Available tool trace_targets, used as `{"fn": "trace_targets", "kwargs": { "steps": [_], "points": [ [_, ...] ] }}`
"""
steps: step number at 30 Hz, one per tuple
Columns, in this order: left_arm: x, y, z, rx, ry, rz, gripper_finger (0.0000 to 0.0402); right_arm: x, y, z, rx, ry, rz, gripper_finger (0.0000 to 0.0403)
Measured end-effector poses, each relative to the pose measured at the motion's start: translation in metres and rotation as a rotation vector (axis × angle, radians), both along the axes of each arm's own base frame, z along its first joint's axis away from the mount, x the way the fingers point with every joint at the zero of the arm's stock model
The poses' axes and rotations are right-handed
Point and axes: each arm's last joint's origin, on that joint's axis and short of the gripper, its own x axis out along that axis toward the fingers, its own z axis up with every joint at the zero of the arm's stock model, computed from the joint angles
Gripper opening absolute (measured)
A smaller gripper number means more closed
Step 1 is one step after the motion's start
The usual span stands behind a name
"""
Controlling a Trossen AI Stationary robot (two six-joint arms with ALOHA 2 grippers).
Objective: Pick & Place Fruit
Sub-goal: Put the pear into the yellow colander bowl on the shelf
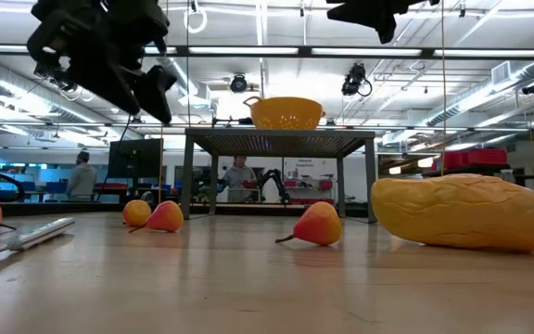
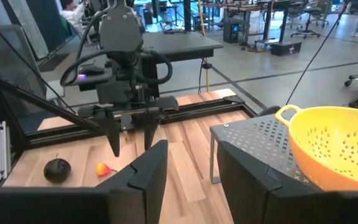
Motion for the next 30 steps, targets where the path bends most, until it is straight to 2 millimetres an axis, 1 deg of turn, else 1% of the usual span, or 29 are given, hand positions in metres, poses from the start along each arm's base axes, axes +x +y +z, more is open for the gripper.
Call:
{"fn": "trace_targets", "kwargs": {
  "steps": [9,18,30],
  "points": [
    [0.013,0.0,-0.023,0.05,0.107,-0.056,0.0275,0.0,0.0,-0.002,-0.001,0.02,0.0,0.0149],
    [0.02,0.001,-0.039,0.092,0.18,-0.087,0.0275,0.0,0.0,-0.002,-0.001,0.02,0.0,0.0149],
    [0.019,0.001,-0.04,0.127,0.196,-0.126,0.0274,0.0,0.0,-0.002,-0.001,0.02,0.0,0.0149]
  ]
}}
